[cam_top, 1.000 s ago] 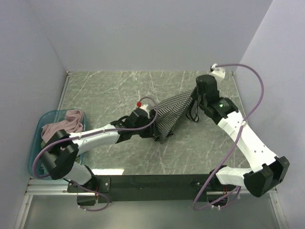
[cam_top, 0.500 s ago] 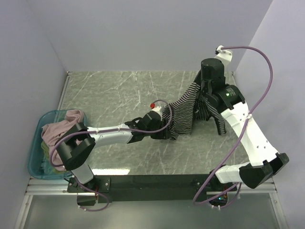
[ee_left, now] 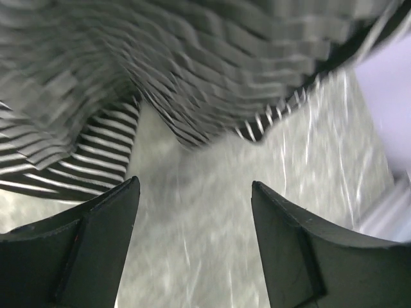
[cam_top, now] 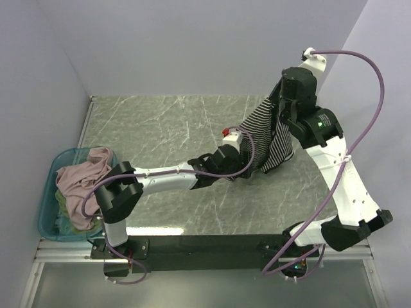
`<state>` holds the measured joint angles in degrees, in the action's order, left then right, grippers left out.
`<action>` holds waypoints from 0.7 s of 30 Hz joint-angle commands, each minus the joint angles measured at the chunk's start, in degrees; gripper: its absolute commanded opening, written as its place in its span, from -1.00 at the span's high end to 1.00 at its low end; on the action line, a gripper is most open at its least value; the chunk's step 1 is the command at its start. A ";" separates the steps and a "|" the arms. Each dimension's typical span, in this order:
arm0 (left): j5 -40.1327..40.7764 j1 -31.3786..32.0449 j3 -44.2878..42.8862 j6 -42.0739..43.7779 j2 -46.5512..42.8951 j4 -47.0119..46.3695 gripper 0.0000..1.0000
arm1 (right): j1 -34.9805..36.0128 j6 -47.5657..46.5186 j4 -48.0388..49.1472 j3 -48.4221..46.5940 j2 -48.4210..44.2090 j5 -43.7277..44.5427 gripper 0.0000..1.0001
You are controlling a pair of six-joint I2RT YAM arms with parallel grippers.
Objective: Fold and stack the tank tops
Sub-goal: Flatten the tank top out
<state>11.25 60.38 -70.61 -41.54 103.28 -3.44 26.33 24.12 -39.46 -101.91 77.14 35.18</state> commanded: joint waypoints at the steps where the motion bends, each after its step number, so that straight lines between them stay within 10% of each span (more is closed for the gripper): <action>1: 11.67 0.35 -5.06 1.55 0.25 -2.00 -0.53 | 0.65 -0.92 -0.44 -2.95 0.02 1.56 1.00; 21: 20.73 0.62 -23.25 9.82 6.04 -5.53 -0.66 | 4.08 -0.65 -3.07 -3.91 -0.94 3.76 1.00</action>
<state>28.45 60.36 -92.66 -33.61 111.28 -5.34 29.63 24.10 -43.24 -103.09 77.28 36.97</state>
